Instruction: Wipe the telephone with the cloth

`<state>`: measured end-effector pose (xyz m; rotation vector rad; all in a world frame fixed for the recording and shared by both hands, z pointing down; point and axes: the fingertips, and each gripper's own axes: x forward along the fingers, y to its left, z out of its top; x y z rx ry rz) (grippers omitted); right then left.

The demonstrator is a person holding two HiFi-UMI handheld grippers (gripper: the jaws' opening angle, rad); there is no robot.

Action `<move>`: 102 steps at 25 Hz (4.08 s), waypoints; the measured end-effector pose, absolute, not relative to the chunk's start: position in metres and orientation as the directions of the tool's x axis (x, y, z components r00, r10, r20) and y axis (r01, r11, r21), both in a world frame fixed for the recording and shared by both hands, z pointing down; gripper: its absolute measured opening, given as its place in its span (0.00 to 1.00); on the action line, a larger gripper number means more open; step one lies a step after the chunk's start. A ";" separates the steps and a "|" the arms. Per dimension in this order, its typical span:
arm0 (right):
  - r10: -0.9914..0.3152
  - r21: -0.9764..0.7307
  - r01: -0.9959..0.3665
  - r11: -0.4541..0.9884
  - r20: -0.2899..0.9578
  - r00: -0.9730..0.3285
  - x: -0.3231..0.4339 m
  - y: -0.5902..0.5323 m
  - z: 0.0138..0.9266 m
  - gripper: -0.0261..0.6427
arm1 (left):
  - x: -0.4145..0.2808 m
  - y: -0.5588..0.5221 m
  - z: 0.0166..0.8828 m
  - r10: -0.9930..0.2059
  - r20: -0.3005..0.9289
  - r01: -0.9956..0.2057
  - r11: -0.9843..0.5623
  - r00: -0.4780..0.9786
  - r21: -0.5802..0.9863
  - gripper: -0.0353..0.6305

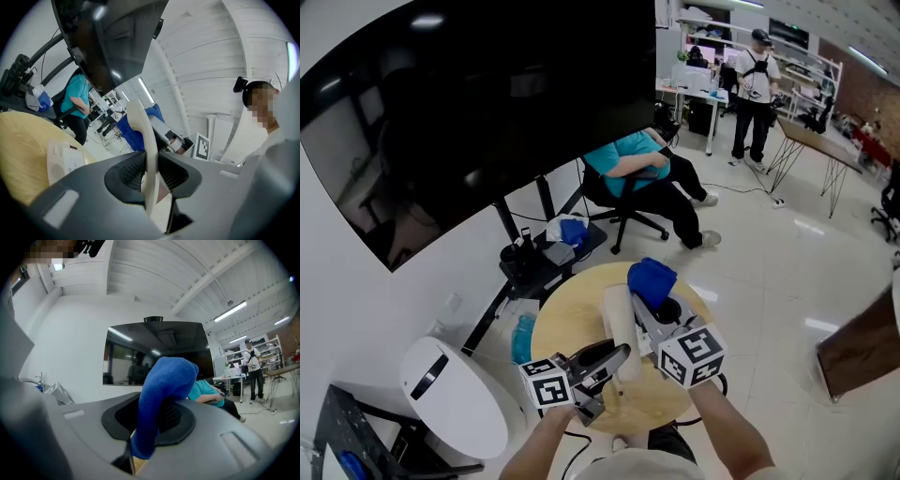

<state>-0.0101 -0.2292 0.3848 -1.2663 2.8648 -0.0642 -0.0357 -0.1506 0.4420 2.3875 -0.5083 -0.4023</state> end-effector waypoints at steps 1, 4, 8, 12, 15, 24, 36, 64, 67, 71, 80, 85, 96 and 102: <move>-0.739 -0.034 -0.739 0.673 0.010 -0.673 -0.010 -0.232 0.383 0.13 | -0.035 -0.150 0.442 -0.453 -0.151 -0.255 -0.712 0.879 0.654 0.18; -0.735 -0.011 -0.735 0.678 0.013 -0.678 -0.012 -0.239 0.376 0.13 | -0.034 -0.149 0.442 -0.450 -0.145 -0.259 -0.717 0.881 0.647 0.18; -0.722 0.027 -0.722 0.691 0.016 -0.691 -0.016 -0.247 0.366 0.13 | -0.030 -0.146 0.441 -0.443 -0.146 -0.257 -0.725 0.885 0.639 0.18; -0.718 0.043 -0.717 0.696 0.015 -0.696 -0.021 -0.252 0.358 0.13 | -0.029 -0.144 0.440 -0.436 -0.150 -0.251 -0.729 0.887 0.637 0.18; -0.714 0.067 -0.712 0.699 0.019 -0.699 -0.025 -0.256 0.352 0.13 | -0.029 -0.143 0.440 -0.432 -0.147 -0.250 -0.731 0.890 0.634 0.18; -0.697 0.095 -0.694 0.714 -0.003 -0.717 -0.036 -0.258 0.331 0.13 | -0.021 -0.139 0.446 -0.424 -0.123 -0.267 -0.743 0.897 0.613 0.18; -0.671 0.103 -0.667 0.738 0.007 -0.742 -0.056 -0.248 0.332 0.13 | -0.016 -0.136 0.458 -0.421 -0.035 -0.327 -0.750 0.906 0.575 0.18; -0.604 0.168 -0.582 0.795 0.145 -0.784 -0.084 -0.205 0.366 0.13 | -0.025 -0.154 0.471 -0.488 0.044 -0.420 -0.699 0.872 0.579 0.18; -0.592 0.176 -0.567 0.804 0.165 -0.789 -0.090 -0.197 0.374 0.13 | -0.029 -0.157 0.472 -0.500 0.046 -0.431 -0.691 0.865 0.580 0.18; -0.569 0.173 -0.543 0.822 0.196 -0.798 -0.095 -0.185 0.383 0.13 | -0.033 -0.162 0.471 -0.517 0.050 -0.446 -0.681 0.855 0.582 0.18; -0.530 0.140 -0.511 0.848 0.235 -0.815 -0.099 -0.171 0.396 0.13 | -0.044 -0.169 0.466 -0.538 0.031 -0.449 -0.669 0.842 0.593 0.18; -0.573 0.158 -0.552 0.818 0.144 -0.807 -0.089 -0.174 0.376 0.13 | -0.045 -0.166 0.468 -0.527 0.010 -0.420 -0.665 0.850 0.618 0.18; -0.709 0.163 -0.699 0.697 0.004 -0.705 -0.022 -0.226 0.354 0.13 | -0.066 -0.158 0.442 -0.508 -0.082 -0.332 -0.668 0.858 0.666 0.18; -0.722 0.222 -0.698 0.681 0.049 -0.690 -0.024 -0.246 0.393 0.13 | -0.061 -0.149 0.427 -0.473 -0.097 -0.312 -0.708 0.876 0.634 0.17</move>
